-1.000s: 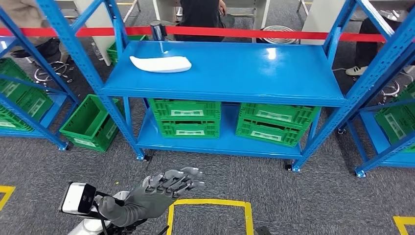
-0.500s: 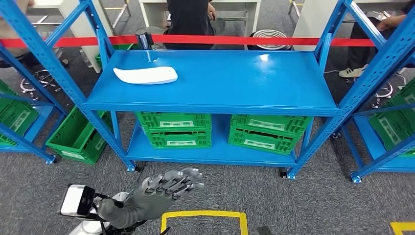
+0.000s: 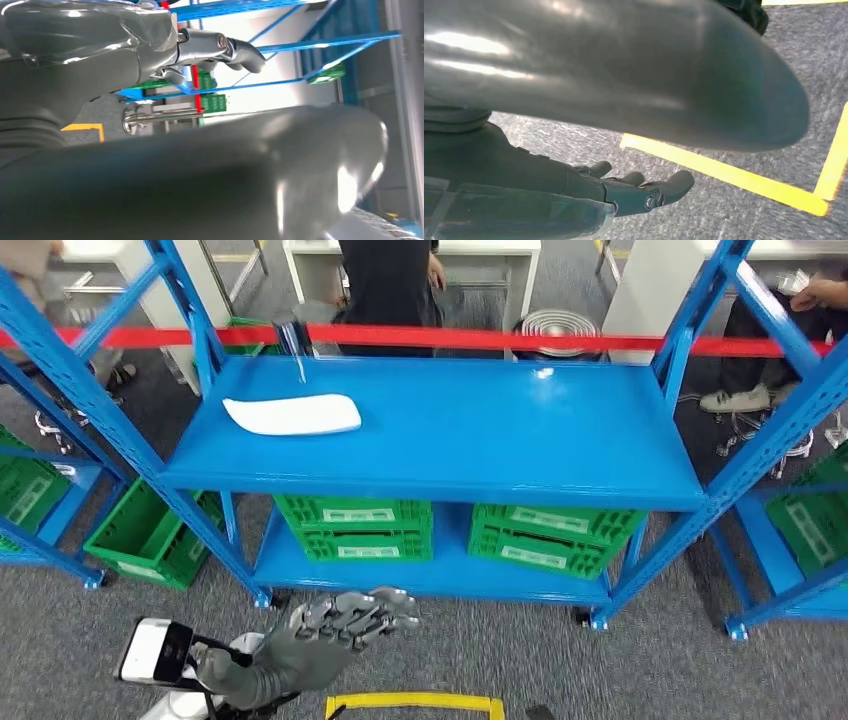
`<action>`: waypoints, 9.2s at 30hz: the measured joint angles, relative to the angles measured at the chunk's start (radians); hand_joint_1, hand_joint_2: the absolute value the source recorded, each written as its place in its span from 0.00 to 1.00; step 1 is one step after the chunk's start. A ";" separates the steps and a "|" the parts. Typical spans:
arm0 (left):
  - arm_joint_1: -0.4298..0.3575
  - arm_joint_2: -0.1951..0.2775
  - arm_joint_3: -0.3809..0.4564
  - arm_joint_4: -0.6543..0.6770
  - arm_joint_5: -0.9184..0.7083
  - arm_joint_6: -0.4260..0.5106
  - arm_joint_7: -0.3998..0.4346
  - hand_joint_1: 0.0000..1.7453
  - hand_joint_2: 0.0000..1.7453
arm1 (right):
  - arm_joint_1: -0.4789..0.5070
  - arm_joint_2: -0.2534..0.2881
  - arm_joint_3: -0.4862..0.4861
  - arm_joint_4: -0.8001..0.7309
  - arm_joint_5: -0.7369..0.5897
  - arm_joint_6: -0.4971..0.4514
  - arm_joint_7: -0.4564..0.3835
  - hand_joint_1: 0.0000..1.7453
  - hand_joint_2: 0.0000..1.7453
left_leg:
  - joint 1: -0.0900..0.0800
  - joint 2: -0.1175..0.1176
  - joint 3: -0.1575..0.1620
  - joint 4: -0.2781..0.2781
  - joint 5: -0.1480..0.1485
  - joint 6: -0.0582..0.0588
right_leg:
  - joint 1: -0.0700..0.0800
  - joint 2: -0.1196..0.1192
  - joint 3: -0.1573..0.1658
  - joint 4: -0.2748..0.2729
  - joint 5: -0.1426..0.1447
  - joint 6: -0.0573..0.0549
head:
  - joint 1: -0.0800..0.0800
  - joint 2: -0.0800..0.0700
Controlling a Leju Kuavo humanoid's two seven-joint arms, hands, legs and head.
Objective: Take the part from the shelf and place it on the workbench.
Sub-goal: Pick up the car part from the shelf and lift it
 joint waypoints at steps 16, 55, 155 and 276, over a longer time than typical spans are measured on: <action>0.020 0.011 0.025 -0.014 -0.018 -0.008 -0.008 0.00 0.00 | -0.007 0.012 0.009 0.000 0.000 -0.012 -0.005 0.00 0.00 | -0.012 0.017 -0.175 0.018 0.141 0.039 | 0.012 0.011 0.168 -0.033 -0.108 -0.022 | -0.004 0.000; 0.019 0.000 0.020 -0.016 0.004 -0.023 0.037 0.00 0.00 | 0.015 0.012 0.025 0.003 -0.021 0.001 -0.019 0.00 0.00 | 0.002 -0.013 -0.092 -0.033 0.122 0.032 | 0.010 0.001 -0.061 0.234 -0.131 -0.027 | 0.002 0.000; -0.379 -0.192 0.072 1.019 -1.409 1.312 0.278 0.00 1.00 | 0.020 -0.033 0.203 -0.033 -0.192 -0.103 -0.027 0.00 0.00 | 0.015 0.020 -0.103 0.028 0.065 -0.024 | 0.004 0.007 0.007 0.002 0.004 -0.025 | -0.004 0.000; -0.214 -0.263 -0.050 0.625 -0.311 0.705 0.296 0.00 0.00 | -0.038 -0.073 0.198 -0.032 -0.111 -0.065 -0.020 0.00 0.00 | 0.001 0.027 -0.120 0.022 0.092 -0.003 | 0.007 0.009 0.026 -0.003 -0.010 -0.017 | -0.003 0.000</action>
